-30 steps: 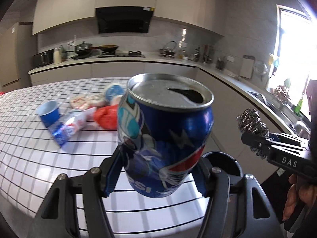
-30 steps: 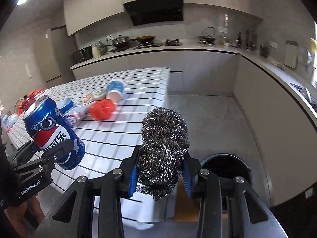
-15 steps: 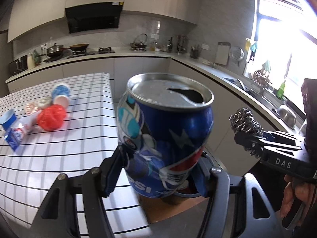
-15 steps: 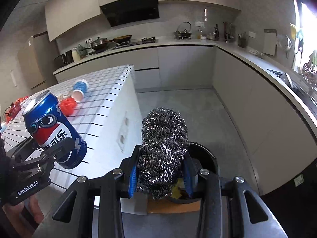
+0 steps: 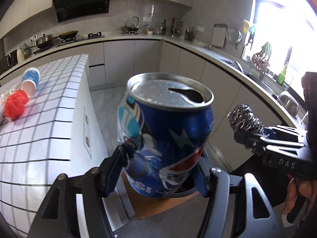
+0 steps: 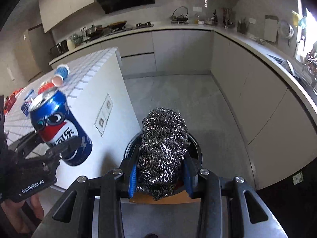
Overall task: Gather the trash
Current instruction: 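Carry the Pepsi can and scrubber over the black bin and open both tools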
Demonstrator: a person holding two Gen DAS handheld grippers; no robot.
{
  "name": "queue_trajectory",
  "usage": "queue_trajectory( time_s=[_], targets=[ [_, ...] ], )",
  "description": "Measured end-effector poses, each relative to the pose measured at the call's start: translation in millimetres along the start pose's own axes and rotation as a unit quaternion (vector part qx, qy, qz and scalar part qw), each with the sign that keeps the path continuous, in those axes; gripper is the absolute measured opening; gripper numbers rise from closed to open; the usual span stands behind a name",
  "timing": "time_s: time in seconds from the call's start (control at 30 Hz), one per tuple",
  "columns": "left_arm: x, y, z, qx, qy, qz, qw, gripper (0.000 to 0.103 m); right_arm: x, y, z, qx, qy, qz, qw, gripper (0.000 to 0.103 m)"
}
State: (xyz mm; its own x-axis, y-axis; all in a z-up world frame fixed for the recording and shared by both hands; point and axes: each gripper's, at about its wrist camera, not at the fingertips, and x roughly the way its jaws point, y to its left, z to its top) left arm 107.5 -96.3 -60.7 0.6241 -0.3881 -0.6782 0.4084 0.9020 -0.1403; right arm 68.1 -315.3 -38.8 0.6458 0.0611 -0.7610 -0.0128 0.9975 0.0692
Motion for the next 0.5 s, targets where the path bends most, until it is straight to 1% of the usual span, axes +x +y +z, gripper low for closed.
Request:
queue_trajectory(
  time_s=[0.2,0.33,0.5],
  targets=[
    [31.5,-10.9,-4.3,0.009,0.023,-0.008,0.9996,0.064,32.2,-13.3,-7.4,-0.036,0.019,0.031,0.999,0.040],
    [57.4,-12.2,-8.3,0.008,0.038,-0.008,0.9992,0.064,66.5,-21.4,-12.0,-0.073,0.041,0.051,0.995,0.040],
    [88.3,-12.1,-17.6,-0.002,0.060,-0.013,0.9981,0.064,113.0,-26.4,-14.9,-0.116,0.073,0.073,0.988,0.040]
  ],
)
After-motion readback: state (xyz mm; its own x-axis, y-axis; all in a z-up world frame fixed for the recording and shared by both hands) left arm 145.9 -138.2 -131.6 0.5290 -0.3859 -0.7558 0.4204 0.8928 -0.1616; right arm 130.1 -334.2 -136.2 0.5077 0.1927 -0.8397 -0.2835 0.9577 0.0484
